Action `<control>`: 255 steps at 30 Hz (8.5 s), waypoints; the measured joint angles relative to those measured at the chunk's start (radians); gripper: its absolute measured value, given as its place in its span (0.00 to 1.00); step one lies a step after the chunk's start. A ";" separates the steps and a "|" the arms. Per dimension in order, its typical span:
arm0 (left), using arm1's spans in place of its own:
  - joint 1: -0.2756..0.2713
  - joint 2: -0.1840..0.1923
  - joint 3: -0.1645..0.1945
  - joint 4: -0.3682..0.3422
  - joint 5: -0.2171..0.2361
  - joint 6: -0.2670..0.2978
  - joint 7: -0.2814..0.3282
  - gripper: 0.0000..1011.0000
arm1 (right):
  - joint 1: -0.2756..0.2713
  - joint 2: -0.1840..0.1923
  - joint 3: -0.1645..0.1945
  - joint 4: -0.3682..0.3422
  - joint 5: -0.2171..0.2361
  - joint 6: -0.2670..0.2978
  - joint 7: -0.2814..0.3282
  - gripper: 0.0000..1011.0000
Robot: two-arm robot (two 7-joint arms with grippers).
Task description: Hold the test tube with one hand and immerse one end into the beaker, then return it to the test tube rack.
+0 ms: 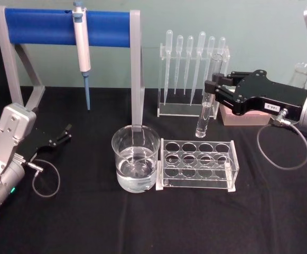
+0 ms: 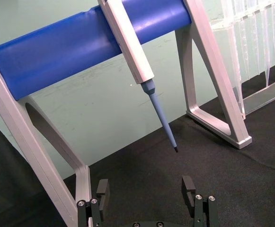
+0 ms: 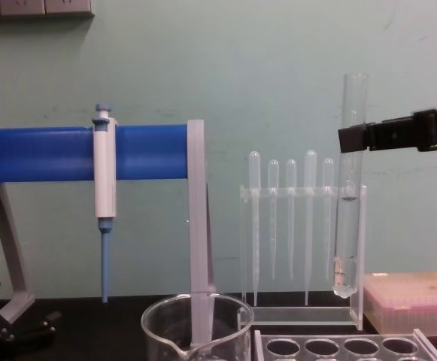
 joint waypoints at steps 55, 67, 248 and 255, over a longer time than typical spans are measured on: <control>0.000 0.000 0.000 0.000 0.000 0.000 0.000 0.99 | 0.000 0.000 0.000 0.000 0.000 0.000 0.000 0.24; 0.000 0.000 0.000 0.000 0.000 0.000 0.000 0.99 | 0.055 -0.037 -0.058 -0.009 -0.015 0.001 0.000 0.24; 0.000 0.000 0.000 0.000 0.000 0.000 0.000 0.99 | 0.041 -0.322 -0.226 0.311 -0.286 -0.189 0.089 0.24; 0.000 0.000 0.000 0.000 0.000 0.000 0.000 0.99 | 0.041 -0.322 -0.226 0.311 -0.286 -0.189 0.089 0.24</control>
